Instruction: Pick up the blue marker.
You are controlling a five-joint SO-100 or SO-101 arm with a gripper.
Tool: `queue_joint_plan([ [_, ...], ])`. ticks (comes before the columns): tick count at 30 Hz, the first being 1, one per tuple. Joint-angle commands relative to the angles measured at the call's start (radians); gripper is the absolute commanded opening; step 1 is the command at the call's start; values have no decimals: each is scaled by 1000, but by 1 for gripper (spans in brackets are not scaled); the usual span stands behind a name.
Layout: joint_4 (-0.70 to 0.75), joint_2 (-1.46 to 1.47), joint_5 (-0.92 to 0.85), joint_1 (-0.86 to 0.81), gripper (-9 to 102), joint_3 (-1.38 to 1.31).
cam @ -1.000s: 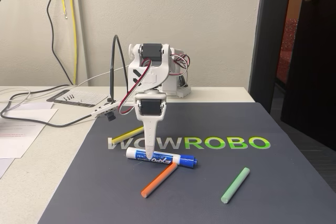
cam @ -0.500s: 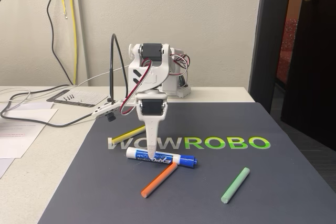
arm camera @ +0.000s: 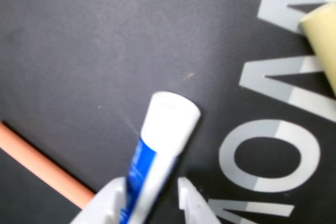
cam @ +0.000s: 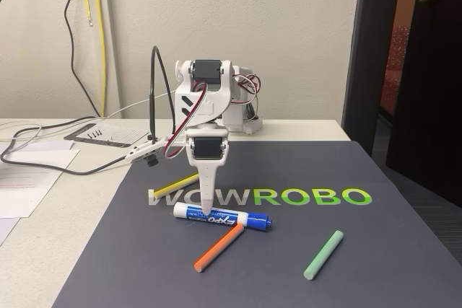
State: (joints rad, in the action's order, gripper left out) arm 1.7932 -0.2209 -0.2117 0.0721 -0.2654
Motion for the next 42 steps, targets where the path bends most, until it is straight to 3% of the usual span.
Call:
queue_joint_plan([
  [1,2,-18,-8,-9,10,-43],
  [10,43,-17,-11,-8,27,-43],
  [17,77,-15,-11,-2,25,-43],
  [28,64,-15,-12,3,0,-43],
  [36,60,-15,-9,5,1,-43],
  [42,67,-14,-14,6,16,-48],
])
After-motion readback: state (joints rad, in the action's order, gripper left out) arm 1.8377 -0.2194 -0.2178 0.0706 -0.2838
